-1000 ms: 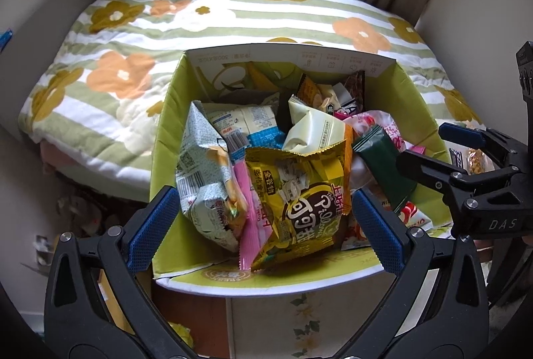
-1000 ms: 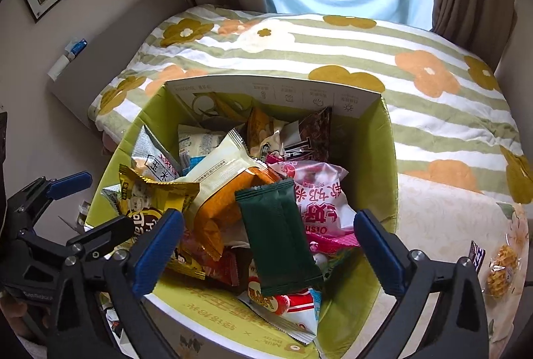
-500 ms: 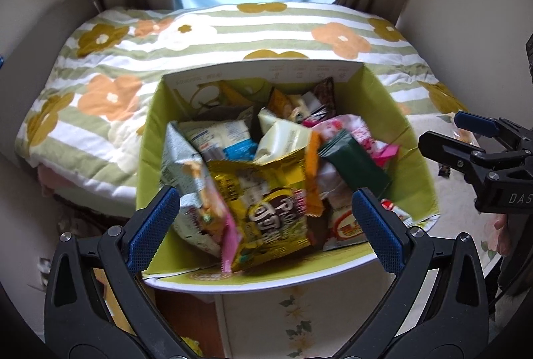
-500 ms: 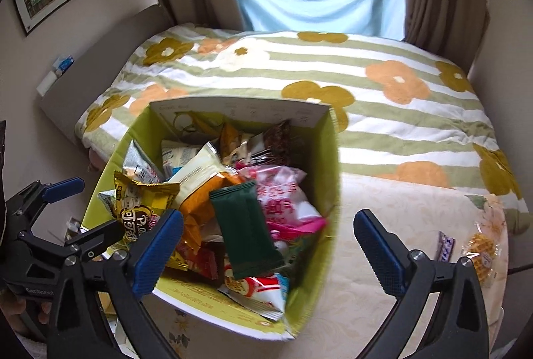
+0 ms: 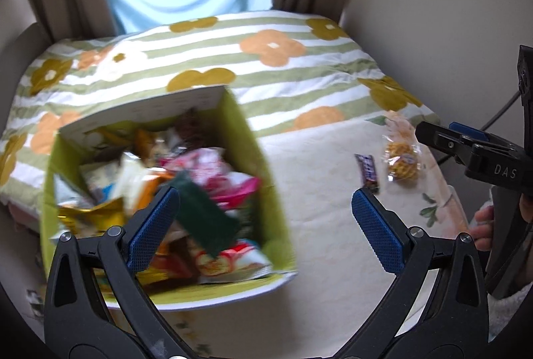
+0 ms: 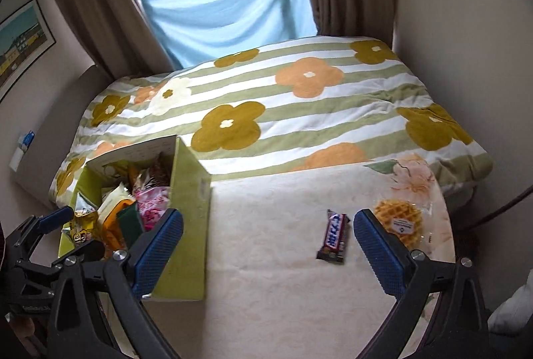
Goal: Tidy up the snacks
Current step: 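Withdraw both open tools from the box toward the chocolate bar and waffle pack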
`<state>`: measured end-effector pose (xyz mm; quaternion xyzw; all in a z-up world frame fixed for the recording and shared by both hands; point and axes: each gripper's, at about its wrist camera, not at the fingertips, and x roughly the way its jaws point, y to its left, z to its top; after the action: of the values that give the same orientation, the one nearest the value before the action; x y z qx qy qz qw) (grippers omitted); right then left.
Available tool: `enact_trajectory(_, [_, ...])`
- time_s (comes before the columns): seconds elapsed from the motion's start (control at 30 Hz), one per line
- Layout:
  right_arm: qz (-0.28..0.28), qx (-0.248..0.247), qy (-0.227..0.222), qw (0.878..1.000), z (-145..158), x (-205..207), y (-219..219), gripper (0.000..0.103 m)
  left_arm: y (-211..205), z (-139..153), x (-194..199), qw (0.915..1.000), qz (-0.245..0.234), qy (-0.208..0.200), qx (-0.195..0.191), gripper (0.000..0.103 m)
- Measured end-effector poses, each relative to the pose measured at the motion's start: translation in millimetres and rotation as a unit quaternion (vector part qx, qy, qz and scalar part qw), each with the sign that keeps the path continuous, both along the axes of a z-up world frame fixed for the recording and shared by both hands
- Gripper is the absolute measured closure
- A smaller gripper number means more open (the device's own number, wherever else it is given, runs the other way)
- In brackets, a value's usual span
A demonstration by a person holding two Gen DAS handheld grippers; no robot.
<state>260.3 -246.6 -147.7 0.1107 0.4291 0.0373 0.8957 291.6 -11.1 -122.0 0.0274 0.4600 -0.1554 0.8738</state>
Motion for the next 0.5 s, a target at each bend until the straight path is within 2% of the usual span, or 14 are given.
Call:
enact_trajectory(0.13, [-0.027,-0.005,0.009,1.0,-13.1,-3.7,-49.2,0.001,-52.5,-20.3,6.0,0.9994,-0.022,0.026,-0.004,0.0])
enact_trajectory(0.33, [-0.055,0.017,0.06,0.997,-43.7,-1.4,-110.8,0.001,-118.4,-56.0,18.7,0.9977,-0.036,0.058,-0.002,0.0])
enact_trajectory(0.5, [-0.042,0.006,0.085,0.995,-66.3,3.1,-141.7,0.001,-161.7,-92.9,34.0,0.9954,-0.034,0.089,-0.001,0.001])
